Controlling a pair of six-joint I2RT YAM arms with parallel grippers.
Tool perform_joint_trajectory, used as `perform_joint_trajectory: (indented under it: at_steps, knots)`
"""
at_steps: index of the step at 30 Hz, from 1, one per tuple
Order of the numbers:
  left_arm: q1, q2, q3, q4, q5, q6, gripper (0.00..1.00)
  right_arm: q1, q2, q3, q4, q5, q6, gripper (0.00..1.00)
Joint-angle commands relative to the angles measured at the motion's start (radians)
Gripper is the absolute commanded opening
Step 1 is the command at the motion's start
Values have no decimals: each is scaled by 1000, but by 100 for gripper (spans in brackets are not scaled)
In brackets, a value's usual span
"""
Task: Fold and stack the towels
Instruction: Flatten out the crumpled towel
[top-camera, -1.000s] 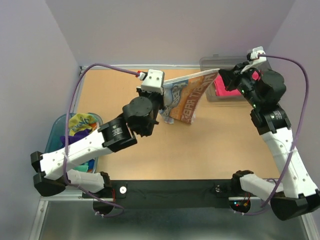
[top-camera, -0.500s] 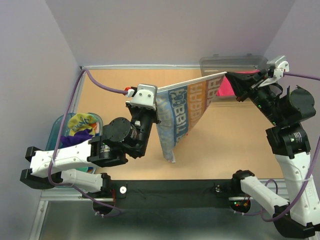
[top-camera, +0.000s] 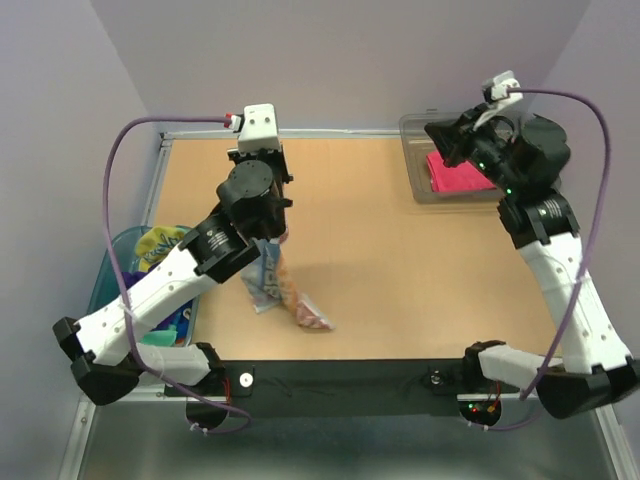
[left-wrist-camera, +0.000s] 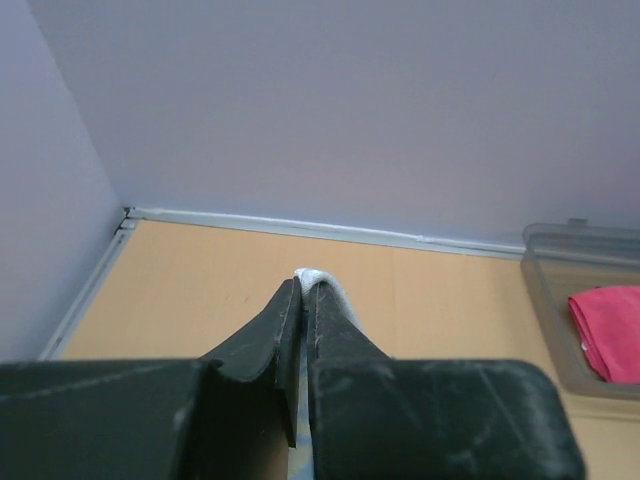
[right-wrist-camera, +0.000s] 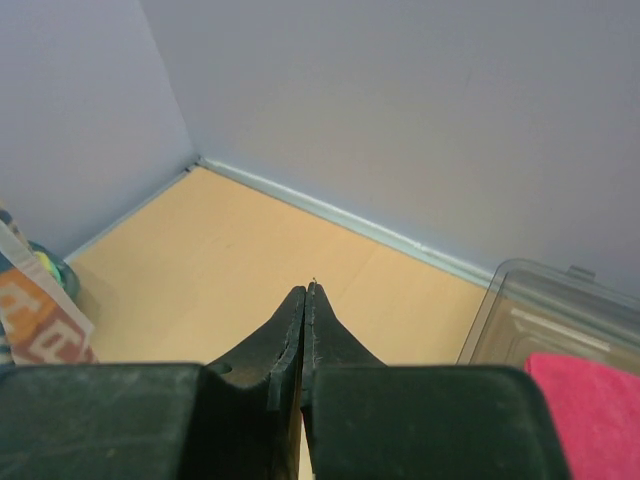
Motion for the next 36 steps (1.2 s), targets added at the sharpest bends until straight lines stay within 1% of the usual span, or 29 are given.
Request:
perform_joint_trajectory:
  at_steps: [1, 2, 3, 6, 7, 10, 11, 12, 13, 15, 16, 18, 20, 23, 24, 26, 30, 32, 33, 34, 36]
  knots:
    - [125, 71, -29, -18, 204, -132, 0, -3, 123, -17, 15, -6, 2, 1]
    - [155, 80, -45, -18, 244, -168, 0, -3, 143, -34, 16, -20, 11, 1]
    - [166, 96, -81, -12, 262, -180, 0, -3, 183, -70, 18, -49, 13, 2]
    - [182, 131, -130, 8, 311, -200, 0, -3, 228, -134, 18, -52, 33, 7]
    - [183, 145, -138, 4, 333, -206, 0, -3, 248, -179, 21, -46, 34, 15]
    - [182, 175, -127, -10, 388, -232, 0, -4, 259, -247, 35, -22, 43, 28]
    - [182, 192, -112, -26, 414, -261, 0, -3, 260, -265, 44, -3, 46, 38]
    - [179, 197, -103, -33, 472, -277, 0, -3, 260, -301, 44, 1, 43, 44]
    - [171, 200, -92, -36, 495, -294, 0, -1, 257, -315, 46, 8, 43, 48]
    - [128, 202, -70, -36, 531, -311, 0, -3, 243, -344, 46, 34, 45, 57]
    - [111, 198, -60, -36, 532, -309, 0, -3, 230, -368, 46, 34, 40, 67]
    - [90, 192, -59, -58, 551, -321, 0, -3, 219, -384, 46, 34, 37, 75]
    - [90, 180, -69, -91, 565, -356, 0, -3, 214, -404, 42, 12, 33, 79]
    - [88, 156, -79, -156, 615, -393, 0, -3, 199, -443, 46, -33, 30, 79]
    - [87, 148, -82, -168, 652, -403, 0, -3, 197, -451, 46, -44, 28, 79]
    - [83, 125, -116, -171, 664, -413, 0, -3, 197, -483, 44, -106, 11, 79]
    - [91, 154, -145, -171, 597, -360, 0, -3, 229, -520, 53, -256, -10, 82]
    - [105, 194, -147, -165, 585, -328, 0, -3, 243, -540, 79, -327, -15, 87]
    - [108, 206, -147, -165, 577, -320, 0, -4, 257, -549, 87, -346, -13, 88]
    - [111, 230, -132, -179, 574, -314, 0, -3, 262, -562, 105, -403, -18, 91]
    - [111, 241, -122, -184, 577, -309, 0, -3, 272, -589, 148, -469, -13, 93]
